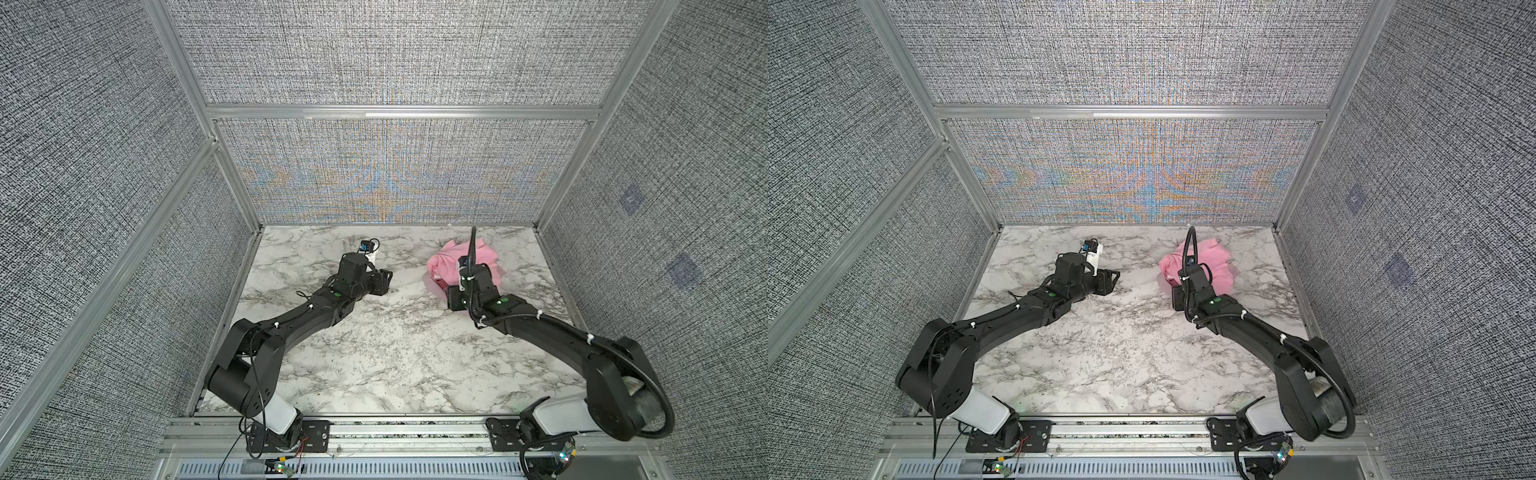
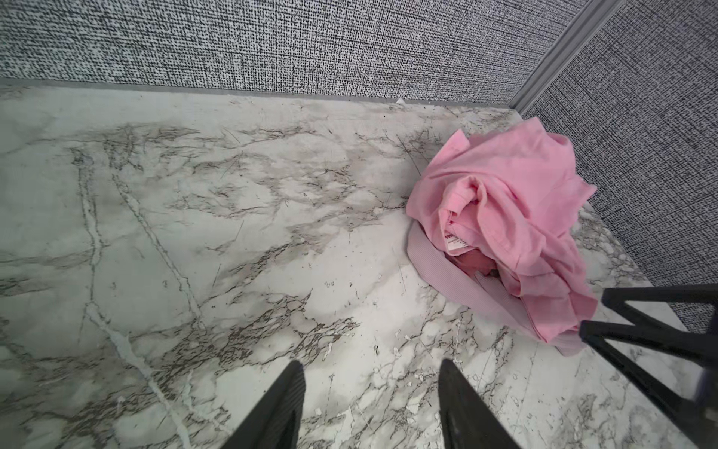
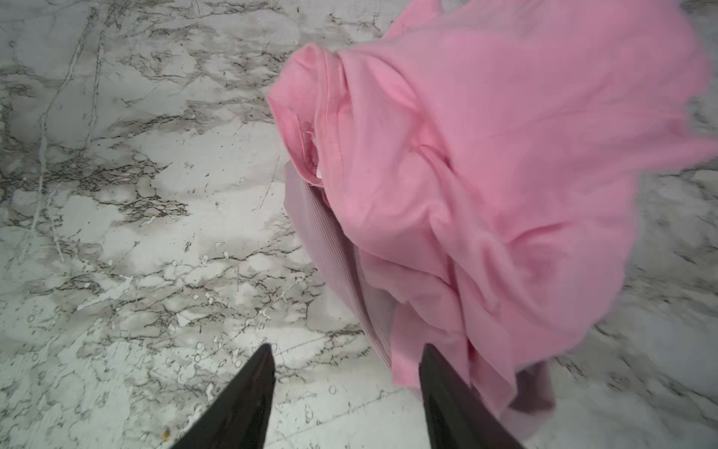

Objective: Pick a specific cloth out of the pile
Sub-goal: 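Reach the right gripper into the pink pile and grasp the lilac garment, then lift the lilac garment high out of the pile with the right gripper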

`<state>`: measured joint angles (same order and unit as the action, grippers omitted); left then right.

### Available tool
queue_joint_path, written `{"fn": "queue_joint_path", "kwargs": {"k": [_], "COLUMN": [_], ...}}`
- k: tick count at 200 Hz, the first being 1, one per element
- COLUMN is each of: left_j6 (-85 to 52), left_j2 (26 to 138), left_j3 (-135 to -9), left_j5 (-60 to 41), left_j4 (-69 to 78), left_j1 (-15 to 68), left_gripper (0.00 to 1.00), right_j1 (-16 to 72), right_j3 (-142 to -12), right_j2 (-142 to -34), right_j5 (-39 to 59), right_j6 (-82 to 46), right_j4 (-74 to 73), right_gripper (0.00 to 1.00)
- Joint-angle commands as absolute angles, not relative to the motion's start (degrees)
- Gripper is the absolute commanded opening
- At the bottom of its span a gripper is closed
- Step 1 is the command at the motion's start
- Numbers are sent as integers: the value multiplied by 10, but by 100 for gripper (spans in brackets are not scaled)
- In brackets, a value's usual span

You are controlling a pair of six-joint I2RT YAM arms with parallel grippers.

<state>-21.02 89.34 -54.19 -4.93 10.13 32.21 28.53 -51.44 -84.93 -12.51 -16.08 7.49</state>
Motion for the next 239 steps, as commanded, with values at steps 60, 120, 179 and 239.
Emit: {"fn": "queue_joint_path", "kwargs": {"k": [60,120,179,239], "left_j6": [-208,-194,-198,-197], "left_j2": [799,718,701,694], "left_j3": [-510,-445,-422,-413], "left_j5": [63,77,69,71], "left_j4": [30,67,71,72], "left_j1": [320,303,289,280], "left_gripper": [57,59,59,59], "right_j1": [288,292,292,293], "right_j3": [-628,-671,-699,-705], "right_j2": [-1012,-1067,-1108,-1111], "right_j5": [-111,-148,-178,-184], "right_j6": [-187,-190,-185,-192], "right_j4": [107,138,157,157], "right_gripper": [47,43,38,0]}}
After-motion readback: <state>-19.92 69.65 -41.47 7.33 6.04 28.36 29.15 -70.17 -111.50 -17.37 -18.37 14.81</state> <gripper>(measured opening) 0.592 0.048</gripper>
